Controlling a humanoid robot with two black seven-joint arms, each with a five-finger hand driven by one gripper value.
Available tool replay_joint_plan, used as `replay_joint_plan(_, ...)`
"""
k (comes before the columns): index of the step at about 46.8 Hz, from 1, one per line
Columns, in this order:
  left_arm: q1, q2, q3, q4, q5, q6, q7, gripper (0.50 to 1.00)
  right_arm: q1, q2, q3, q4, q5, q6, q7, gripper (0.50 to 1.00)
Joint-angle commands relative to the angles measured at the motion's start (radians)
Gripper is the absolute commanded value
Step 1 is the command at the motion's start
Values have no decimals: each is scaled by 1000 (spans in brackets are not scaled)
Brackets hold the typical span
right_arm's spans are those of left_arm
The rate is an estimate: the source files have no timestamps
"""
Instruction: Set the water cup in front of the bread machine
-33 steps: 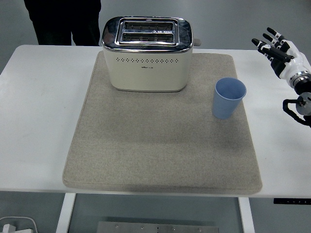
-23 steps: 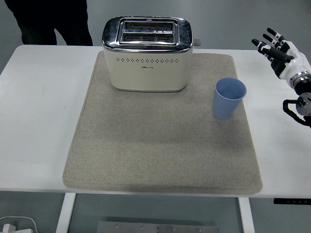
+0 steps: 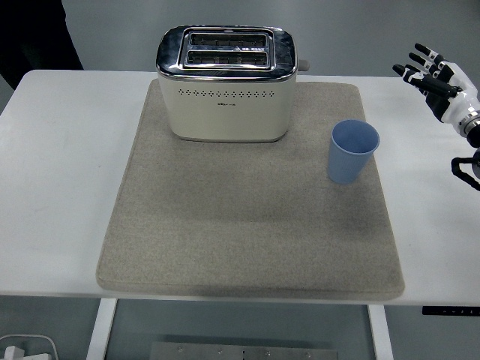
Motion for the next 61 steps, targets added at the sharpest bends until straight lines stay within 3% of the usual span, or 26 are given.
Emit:
replay_joint_plan(1, -1, 0, 0, -2, 1, 0, 0, 1000, -6, -14, -2, 0, -26, 6, 3, 934)
replay_joint_plan(9, -1, 0, 0, 0, 1, 0, 0, 1000, -35, -66, -2, 0, -46, 91, 9, 934)
replay_joint_plan(17, 0, 0, 0, 0, 1, 0, 0, 1000, -74, -137, -2, 5, -123, 233, 81, 934)
replay_joint_plan(24, 1, 0, 0, 0, 1, 0, 0, 1000, -129, -247, 1, 138, -203, 273, 133, 934)
replay_joint_plan(31, -1, 0, 0, 0, 1, 0, 0, 1000, -186, -356, 1, 319, -266, 273, 184, 934)
replay_joint_plan(37, -1, 0, 0, 0, 1, 0, 0, 1000, -229, -381, 5, 388, -359, 261, 228, 934)
replay_joint_plan(47, -1, 0, 0, 0, 1, 0, 0, 1000, -272, -365, -2, 394, -503, 181, 290, 934)
replay_joint_plan(57, -1, 0, 0, 0, -1, 0, 0, 1000, -308, -299, -2, 393, -620, 88, 296, 934)
replay_joint_plan(61, -1, 0, 0, 0, 1, 0, 0, 1000, -310, -272, -2, 393, -628, 75, 296, 934)
